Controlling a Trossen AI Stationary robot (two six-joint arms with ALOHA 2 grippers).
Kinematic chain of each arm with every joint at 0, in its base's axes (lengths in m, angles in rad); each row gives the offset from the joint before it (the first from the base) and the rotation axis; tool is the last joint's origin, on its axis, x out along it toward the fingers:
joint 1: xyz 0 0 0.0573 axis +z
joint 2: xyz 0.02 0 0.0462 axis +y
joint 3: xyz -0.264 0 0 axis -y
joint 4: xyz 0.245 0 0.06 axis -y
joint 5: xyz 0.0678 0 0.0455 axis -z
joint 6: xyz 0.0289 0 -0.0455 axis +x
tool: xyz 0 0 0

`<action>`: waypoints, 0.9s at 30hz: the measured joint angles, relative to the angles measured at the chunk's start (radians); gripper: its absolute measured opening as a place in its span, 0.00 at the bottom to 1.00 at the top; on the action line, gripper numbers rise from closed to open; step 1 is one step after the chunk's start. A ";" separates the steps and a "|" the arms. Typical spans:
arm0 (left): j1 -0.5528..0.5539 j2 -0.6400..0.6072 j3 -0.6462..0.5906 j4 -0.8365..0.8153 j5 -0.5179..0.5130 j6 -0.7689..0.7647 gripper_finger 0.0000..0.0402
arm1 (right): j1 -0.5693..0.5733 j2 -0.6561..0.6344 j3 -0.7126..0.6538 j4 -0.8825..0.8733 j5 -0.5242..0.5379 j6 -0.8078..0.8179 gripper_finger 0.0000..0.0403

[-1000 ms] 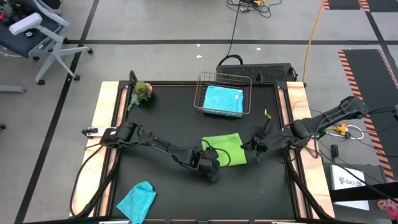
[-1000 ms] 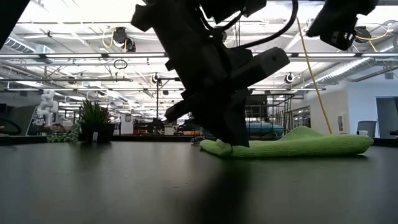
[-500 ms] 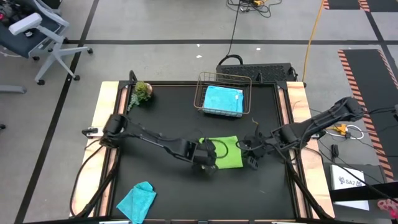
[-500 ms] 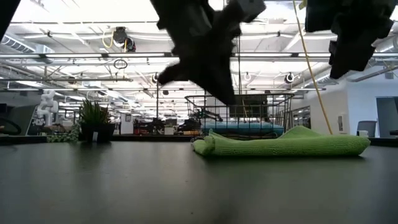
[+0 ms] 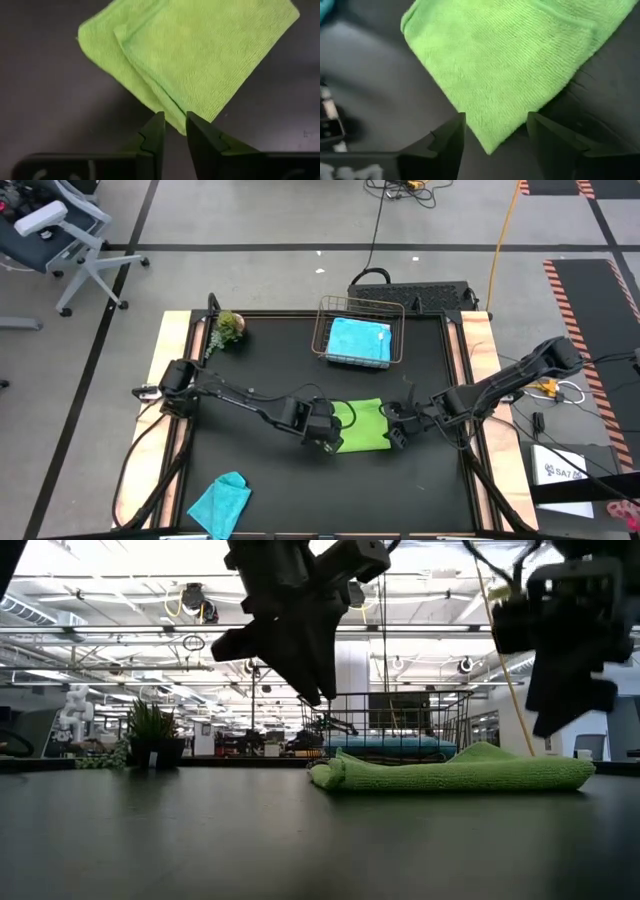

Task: Fold microfiber towels
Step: Put the green towel into the wire basket

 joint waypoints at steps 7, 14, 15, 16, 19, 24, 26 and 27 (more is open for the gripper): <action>0.000 0.000 -0.028 0.003 0.041 -0.031 0.22 | -0.025 -0.001 -0.183 0.264 0.002 0.078 0.52; 0.000 0.000 -0.028 0.000 0.041 -0.056 0.22 | -0.053 -0.002 -0.312 0.475 0.000 0.094 0.52; 0.000 0.000 -0.028 0.000 0.041 -0.061 0.22 | -0.058 -0.002 -0.324 0.494 -0.002 0.094 0.52; 0.000 0.000 -0.028 -0.002 0.040 -0.069 0.22 | -0.063 -0.003 -0.334 0.514 -0.004 0.093 0.52; -0.005 0.000 -0.028 -0.005 0.028 -0.092 0.22 | -0.078 -0.002 -0.356 0.563 -0.006 0.079 0.52; -0.013 -0.001 -0.035 -0.018 -0.009 -0.174 0.22 | -0.103 0.000 -0.362 0.583 0.004 0.016 0.52; -0.014 -0.001 -0.059 0.009 0.011 -0.211 0.22 | -0.112 0.000 -0.362 0.583 0.002 0.001 0.52; -0.014 -0.001 -0.076 0.028 0.020 -0.229 0.22 | -0.116 0.000 -0.362 0.583 0.002 -0.009 0.52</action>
